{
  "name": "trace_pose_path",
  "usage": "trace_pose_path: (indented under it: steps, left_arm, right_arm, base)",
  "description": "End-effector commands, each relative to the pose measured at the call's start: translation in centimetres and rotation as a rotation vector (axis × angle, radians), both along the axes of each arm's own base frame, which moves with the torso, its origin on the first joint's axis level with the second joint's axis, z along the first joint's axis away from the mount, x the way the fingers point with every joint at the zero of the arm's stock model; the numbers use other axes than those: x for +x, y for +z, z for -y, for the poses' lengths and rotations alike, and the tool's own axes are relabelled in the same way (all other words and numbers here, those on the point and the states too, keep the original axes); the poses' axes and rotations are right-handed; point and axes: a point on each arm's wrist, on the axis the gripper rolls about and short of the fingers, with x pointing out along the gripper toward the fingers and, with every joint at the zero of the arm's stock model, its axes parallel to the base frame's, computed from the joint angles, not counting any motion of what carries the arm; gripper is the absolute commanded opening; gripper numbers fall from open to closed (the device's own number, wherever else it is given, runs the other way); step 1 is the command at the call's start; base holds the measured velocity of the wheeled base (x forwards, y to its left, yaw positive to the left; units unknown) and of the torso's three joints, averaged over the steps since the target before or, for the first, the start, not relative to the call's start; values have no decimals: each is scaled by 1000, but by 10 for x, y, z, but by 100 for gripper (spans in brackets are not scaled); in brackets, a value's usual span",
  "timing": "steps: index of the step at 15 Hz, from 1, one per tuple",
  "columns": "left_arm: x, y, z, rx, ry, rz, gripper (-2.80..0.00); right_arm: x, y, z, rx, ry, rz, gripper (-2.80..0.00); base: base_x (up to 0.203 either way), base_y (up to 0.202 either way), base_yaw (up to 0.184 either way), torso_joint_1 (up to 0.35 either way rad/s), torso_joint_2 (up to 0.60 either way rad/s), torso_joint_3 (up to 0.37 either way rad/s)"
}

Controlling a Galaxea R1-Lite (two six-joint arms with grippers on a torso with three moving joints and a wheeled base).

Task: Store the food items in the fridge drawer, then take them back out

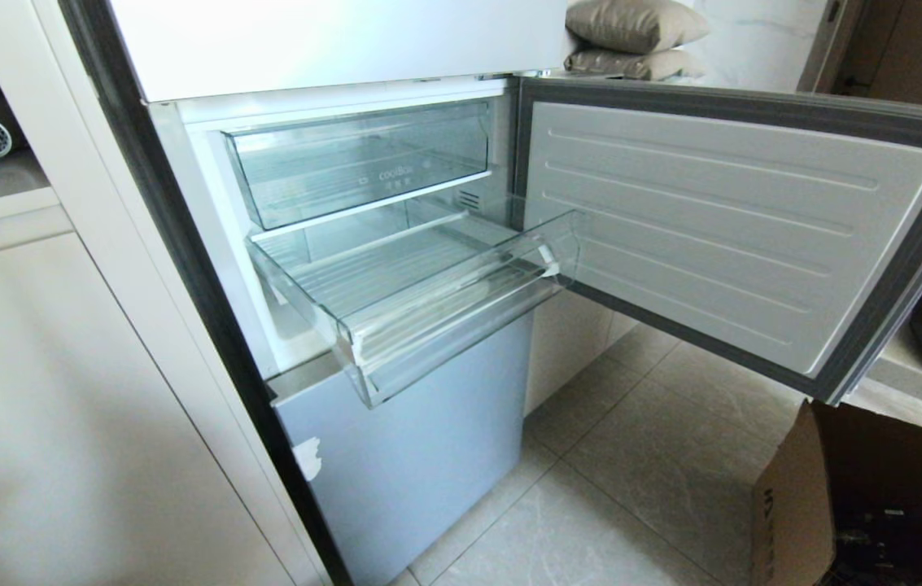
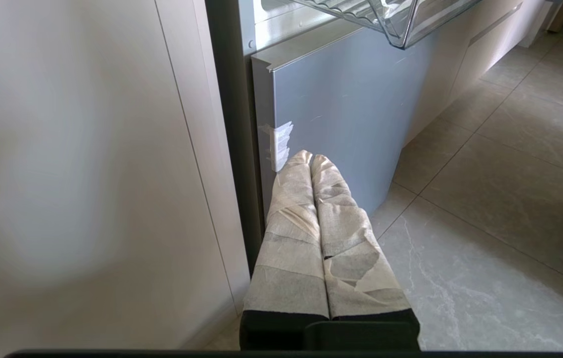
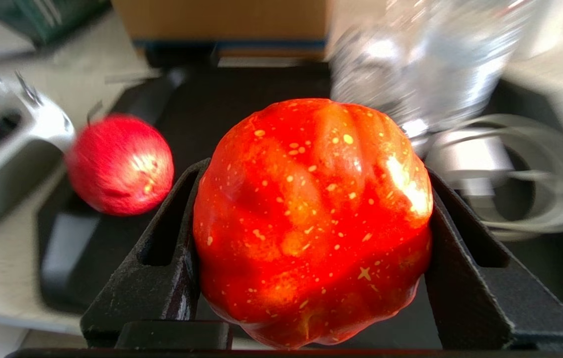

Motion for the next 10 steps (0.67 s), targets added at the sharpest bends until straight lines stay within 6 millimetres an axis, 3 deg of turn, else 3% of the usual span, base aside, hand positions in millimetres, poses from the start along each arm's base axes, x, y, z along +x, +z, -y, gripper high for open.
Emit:
trace_pose_path:
  steps: [1, 3, 4, 7, 10]
  left_arm:
    - [0, 0, 0, 0, 1, -1, -280]
    - [0, 0, 0, 1, 0, -1, -280]
    - [0, 0, 0, 0, 0, 0, -280]
    - [0, 0, 0, 0, 0, 0, -280]
    - [0, 0, 0, 0, 1, 0, -280]
  right_arm:
    - [37, -49, 16, 86, 54, -53, -280]
    - [61, -58, 11, 92, 67, -70, -280]
    - [70, -62, 10, 89, 55, -77, 0]
    - [83, -68, 11, 88, 59, -82, 0]
    - [82, -59, 6, 74, 55, -70, 0]
  base:
    - [0, 0, 0, 0, 0, 0]
    - [0, 0, 0, 0, 0, 0]
    - [0, 0, 0, 0, 0, 0]
    - [0, 0, 0, 0, 0, 0]
    - [0, 0, 0, 0, 0, 0]
